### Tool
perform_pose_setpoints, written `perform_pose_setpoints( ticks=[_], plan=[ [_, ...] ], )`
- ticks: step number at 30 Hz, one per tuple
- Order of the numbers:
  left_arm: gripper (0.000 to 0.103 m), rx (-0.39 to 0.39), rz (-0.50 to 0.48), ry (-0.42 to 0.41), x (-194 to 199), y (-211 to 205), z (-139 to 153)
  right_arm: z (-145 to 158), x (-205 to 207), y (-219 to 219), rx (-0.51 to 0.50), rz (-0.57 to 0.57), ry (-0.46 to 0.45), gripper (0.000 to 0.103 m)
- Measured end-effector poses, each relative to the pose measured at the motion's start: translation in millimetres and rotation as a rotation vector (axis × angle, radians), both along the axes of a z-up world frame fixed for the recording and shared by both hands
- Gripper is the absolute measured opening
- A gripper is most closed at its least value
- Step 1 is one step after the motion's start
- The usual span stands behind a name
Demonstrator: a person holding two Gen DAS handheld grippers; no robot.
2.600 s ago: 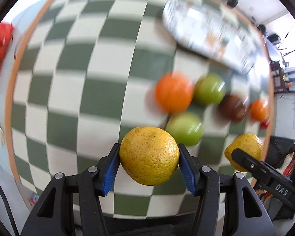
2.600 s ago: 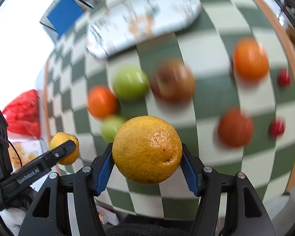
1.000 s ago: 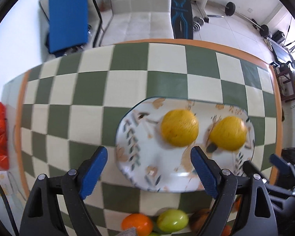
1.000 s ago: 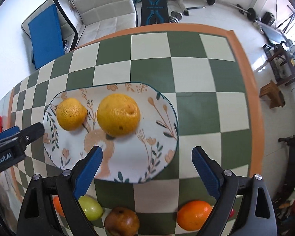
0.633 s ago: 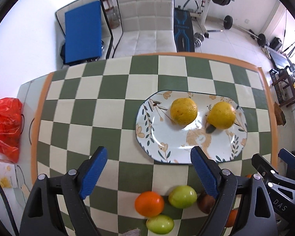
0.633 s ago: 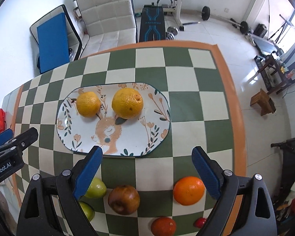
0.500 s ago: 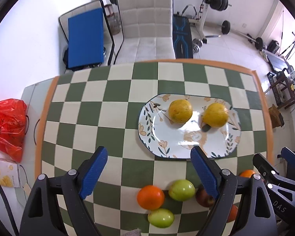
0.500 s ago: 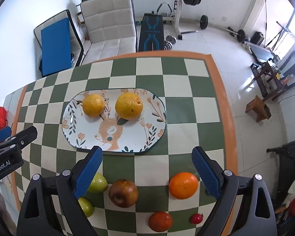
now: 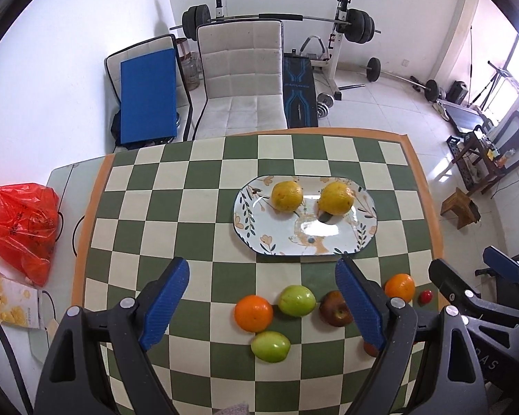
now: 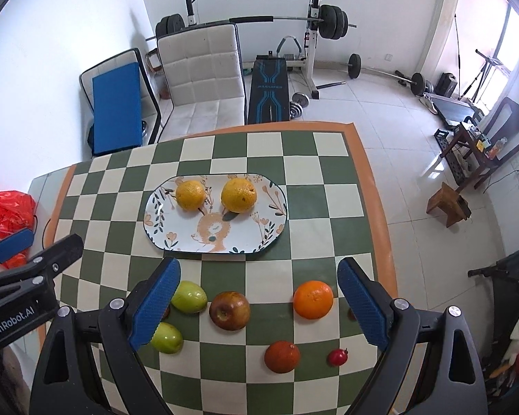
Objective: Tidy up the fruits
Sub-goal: 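Lift both open grippers away from the plate, then grasp the red-brown apple with the right gripper while the left gripper grasps a green apple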
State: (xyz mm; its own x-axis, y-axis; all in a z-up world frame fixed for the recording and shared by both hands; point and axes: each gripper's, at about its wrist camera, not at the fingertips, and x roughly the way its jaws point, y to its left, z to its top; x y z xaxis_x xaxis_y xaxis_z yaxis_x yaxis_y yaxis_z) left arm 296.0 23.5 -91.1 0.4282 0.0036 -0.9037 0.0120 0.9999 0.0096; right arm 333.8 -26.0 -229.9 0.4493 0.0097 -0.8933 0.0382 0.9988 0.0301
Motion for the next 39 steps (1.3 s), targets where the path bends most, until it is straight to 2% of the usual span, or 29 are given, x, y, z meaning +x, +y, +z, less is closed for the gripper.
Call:
perform_pose_setpoints(
  ticks=[7,11,13,17,20,22,26,28,31,36,38,39],
  plan=[
    [0.086,-0.024,0.010,-0.003,-17,1,10,13,-16,-3,0.059,-0.005,-0.021,0.094],
    [0.087,-0.005,0.019,0.003,-18,1,6,-4,-13,-6,0.101,-0.002,-0.004,0.098],
    [0.102,0.032,0.032,0.025,-16,2,-5,-28,-8,-8,0.150,0.001,0.053,0.098],
    [0.102,0.072,0.069,0.103,-14,11,-46,-96,4,-6,0.190,0.018,0.207,0.098],
    [0.102,0.112,0.108,0.190,-15,21,-87,-150,14,3,0.185,0.039,0.311,0.096],
    [0.102,0.124,0.138,0.261,-17,28,-115,-186,21,13,0.188,0.065,0.375,0.090],
    [0.102,0.094,0.198,0.396,-23,41,-160,-234,30,29,0.183,0.099,0.456,0.082],
    [0.102,0.086,0.213,0.447,-26,43,-176,-254,32,34,0.190,0.119,0.491,0.069],
    [0.102,0.010,0.254,0.525,-31,47,-195,-258,27,34,0.180,0.132,0.498,0.068],
    [0.102,-0.277,0.384,0.667,-44,56,-228,-261,6,21,0.215,0.129,0.562,0.068],
    [0.096,-0.390,0.427,0.690,-47,58,-241,-261,-2,19,0.215,0.129,0.573,0.068],
    [0.093,-0.413,0.436,0.696,-48,57,-245,-263,-6,18,0.213,0.125,0.579,0.068]
  ],
)
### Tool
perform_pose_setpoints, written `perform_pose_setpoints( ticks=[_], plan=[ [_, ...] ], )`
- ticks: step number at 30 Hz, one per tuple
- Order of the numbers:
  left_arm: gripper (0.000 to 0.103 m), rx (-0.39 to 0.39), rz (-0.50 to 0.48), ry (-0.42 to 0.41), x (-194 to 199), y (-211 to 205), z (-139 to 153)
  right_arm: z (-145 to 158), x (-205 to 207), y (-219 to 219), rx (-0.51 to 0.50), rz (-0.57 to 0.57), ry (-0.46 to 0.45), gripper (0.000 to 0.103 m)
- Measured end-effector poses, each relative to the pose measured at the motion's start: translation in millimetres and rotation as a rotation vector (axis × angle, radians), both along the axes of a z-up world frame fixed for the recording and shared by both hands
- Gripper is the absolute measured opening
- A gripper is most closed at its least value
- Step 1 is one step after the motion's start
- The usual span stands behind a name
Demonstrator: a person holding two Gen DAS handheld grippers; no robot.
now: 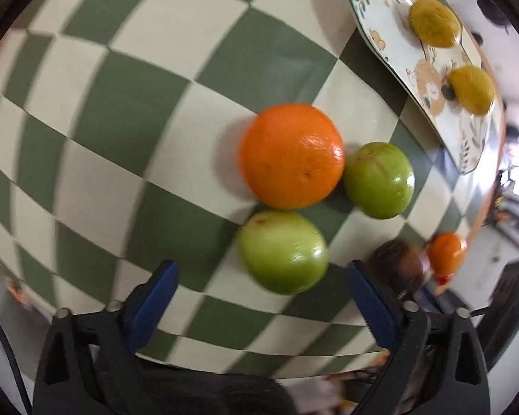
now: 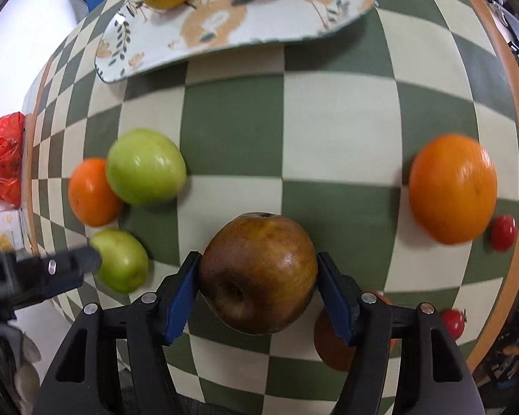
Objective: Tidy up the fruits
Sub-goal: 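Grasp the red-brown apple with the right gripper while the left gripper grasps a green apple, then carry both apples onto the floral plate beside the oranges and release them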
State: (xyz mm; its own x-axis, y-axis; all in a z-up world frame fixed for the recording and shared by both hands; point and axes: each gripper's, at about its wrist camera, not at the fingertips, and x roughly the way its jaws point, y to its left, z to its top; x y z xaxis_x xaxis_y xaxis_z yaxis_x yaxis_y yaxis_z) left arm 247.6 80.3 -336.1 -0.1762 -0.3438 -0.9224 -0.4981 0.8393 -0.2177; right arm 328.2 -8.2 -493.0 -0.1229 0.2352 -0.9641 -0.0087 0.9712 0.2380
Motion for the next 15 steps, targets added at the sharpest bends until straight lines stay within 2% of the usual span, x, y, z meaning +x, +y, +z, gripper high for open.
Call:
perform_pose_setpoints(
  ticks=[2,3,4,5,6,8,12,15],
  plan=[
    [0.090,-0.023,0.007,-0.015,1,-4,-5,-3,-4,-2,0.005,-0.013,0.008,0.068],
    [0.079,-0.017,-0.003,-0.026,1,-6,-7,-3,-7,-3,0.006,-0.019,0.006,0.068],
    [0.073,-0.011,-0.017,-0.030,2,-8,-9,-3,-8,-2,0.002,-0.020,0.010,0.068],
    [0.060,-0.009,-0.034,-0.033,3,-12,-10,-3,-8,-1,0.001,-0.021,0.013,0.068],
    [0.057,0.000,-0.058,-0.036,3,-16,-13,-3,-9,-1,0.002,-0.020,0.015,0.068],
    [0.057,0.028,-0.122,-0.070,8,-24,-11,-4,-12,1,0.002,-0.015,0.025,0.068],
    [0.058,0.086,-0.351,-0.110,21,-50,-8,-5,-17,9,0.010,-0.006,0.036,0.068],
    [0.059,0.082,-0.395,-0.106,24,-56,-13,-6,-16,14,-0.005,-0.005,0.026,0.069]
  ],
)
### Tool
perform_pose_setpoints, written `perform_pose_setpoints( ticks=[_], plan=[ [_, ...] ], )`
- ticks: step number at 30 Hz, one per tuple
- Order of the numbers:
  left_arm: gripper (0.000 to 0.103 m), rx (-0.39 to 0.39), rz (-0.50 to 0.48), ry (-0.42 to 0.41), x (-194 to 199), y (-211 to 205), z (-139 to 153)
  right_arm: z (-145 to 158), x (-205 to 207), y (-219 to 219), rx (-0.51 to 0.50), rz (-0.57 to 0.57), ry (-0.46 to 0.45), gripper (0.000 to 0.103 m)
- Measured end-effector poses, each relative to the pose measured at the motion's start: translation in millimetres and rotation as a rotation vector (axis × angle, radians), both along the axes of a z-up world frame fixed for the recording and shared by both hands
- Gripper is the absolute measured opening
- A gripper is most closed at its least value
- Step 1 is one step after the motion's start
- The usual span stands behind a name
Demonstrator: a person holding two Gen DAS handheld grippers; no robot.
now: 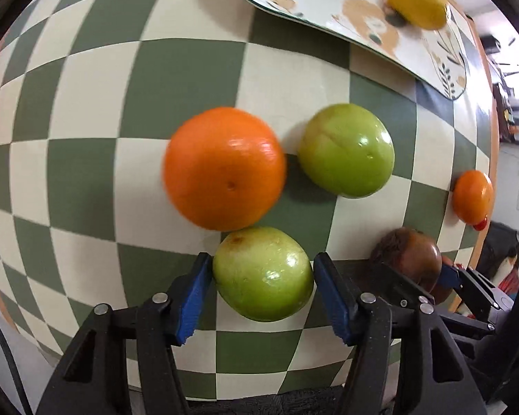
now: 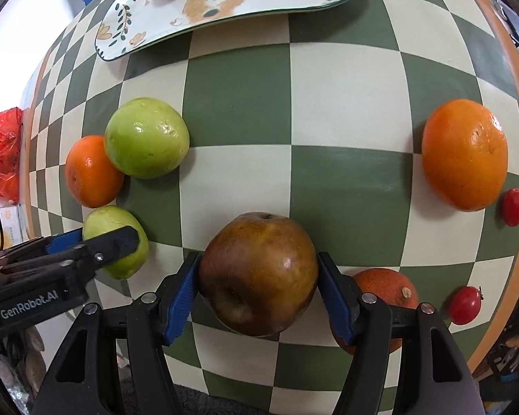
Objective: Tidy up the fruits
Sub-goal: 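Carry both apples onto the floral plate beside the oranges and release them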
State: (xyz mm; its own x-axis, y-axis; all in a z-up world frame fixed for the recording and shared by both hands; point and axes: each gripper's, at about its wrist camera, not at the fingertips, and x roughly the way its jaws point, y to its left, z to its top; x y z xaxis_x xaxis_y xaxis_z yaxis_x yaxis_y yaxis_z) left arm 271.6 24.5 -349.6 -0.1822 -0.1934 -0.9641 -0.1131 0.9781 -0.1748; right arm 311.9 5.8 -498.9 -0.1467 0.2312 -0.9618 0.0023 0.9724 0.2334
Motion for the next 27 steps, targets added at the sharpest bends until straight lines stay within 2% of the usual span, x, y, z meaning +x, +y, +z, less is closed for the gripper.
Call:
perform_pose_setpoints(
  ticks=[4,9,13,16,18,21,24,27],
  plan=[
    [0.057,0.019,-0.025,0.012,4,-6,-10,0,1,-2,0.010,-0.007,0.012,0.069],
    [0.056,0.072,-0.091,-0.034,6,-15,-6,3,4,-11,0.023,-0.016,0.009,0.068],
    [0.056,0.067,-0.078,-0.074,7,-12,15,18,10,-28,0.085,-0.069,-0.002,0.068],
    [0.056,0.032,-0.067,-0.126,13,-7,47,46,24,-42,0.145,-0.118,-0.048,0.068],
    [0.056,0.010,-0.059,-0.174,26,-4,72,69,44,-52,0.167,-0.145,-0.103,0.068],
    [0.056,-0.005,-0.034,-0.227,55,-1,93,87,85,-56,0.167,-0.163,-0.167,0.068],
    [0.056,0.025,-0.005,-0.266,101,14,101,83,129,-54,0.127,-0.164,-0.193,0.068],
    [0.056,0.076,-0.001,-0.258,154,25,91,65,167,-42,0.093,-0.145,-0.177,0.068]
  ],
)
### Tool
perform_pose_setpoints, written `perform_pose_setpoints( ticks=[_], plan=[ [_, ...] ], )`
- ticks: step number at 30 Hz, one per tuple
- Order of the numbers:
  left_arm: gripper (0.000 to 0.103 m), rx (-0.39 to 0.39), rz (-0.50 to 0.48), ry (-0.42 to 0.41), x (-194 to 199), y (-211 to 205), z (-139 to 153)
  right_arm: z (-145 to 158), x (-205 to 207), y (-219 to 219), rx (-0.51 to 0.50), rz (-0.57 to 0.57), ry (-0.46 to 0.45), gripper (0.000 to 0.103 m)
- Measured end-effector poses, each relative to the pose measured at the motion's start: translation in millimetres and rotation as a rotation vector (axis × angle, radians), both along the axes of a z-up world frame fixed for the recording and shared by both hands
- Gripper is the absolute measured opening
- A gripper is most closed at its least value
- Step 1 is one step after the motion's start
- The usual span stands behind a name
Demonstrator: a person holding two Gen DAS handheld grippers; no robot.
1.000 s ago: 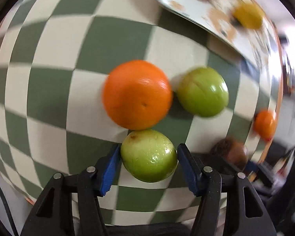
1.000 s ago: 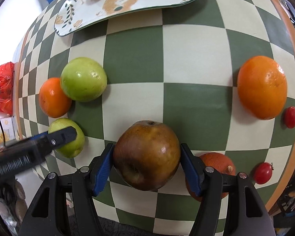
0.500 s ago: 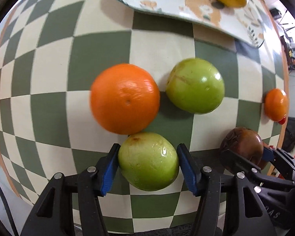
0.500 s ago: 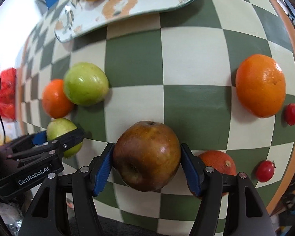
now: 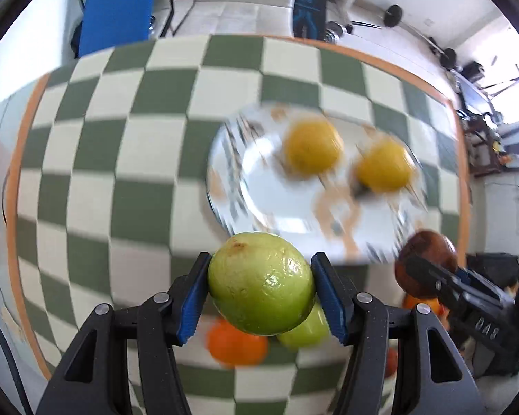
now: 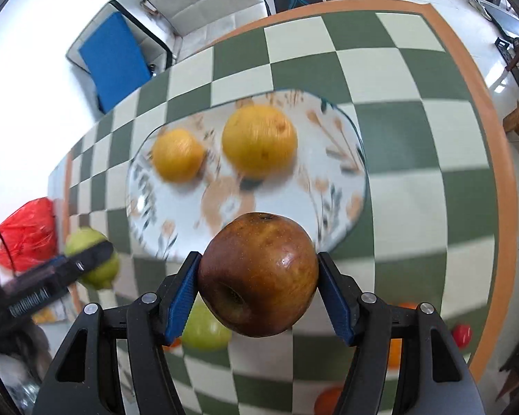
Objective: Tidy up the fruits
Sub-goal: 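Carry both apples onto the floral plate beside the oranges and release them, then lift both open grippers away from the plate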
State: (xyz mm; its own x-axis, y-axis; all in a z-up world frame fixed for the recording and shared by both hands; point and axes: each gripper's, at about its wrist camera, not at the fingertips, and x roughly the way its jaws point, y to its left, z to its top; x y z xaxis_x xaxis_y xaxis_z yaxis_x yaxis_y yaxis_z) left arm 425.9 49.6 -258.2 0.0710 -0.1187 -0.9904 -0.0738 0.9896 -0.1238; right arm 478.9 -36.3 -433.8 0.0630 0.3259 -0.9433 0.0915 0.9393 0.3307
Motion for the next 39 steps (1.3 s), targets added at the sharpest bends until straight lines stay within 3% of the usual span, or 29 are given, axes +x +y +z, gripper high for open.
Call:
perform_pose_setpoints(
  ticks=[3,7,14,17,20,24,34,39],
  plan=[
    [0.056,0.051,-0.010,0.029,36,11,-12,-17,19,10,-0.039,0.040,0.017,0.068],
    [0.056,0.048,0.002,0.096,62,20,-34,-36,27,17,-0.060,0.062,0.046,0.068],
    [0.056,0.068,0.001,0.145,73,15,-48,-50,29,15,-0.047,0.044,0.075,0.069],
    [0.058,0.039,0.012,0.144,72,9,-50,-51,29,16,-0.032,0.040,0.079,0.079],
    [0.060,0.057,0.014,0.119,69,5,-43,-43,27,11,-0.030,0.028,0.068,0.085],
    [0.089,0.087,0.006,0.097,59,3,-30,-30,21,3,-0.074,0.023,0.048,0.094],
    [0.089,0.125,0.029,-0.047,0,3,17,13,-9,-1,-0.230,0.055,-0.070,0.096],
    [0.089,0.159,0.015,-0.131,-21,-1,33,48,-29,1,-0.246,0.038,-0.144,0.096]
  ],
)
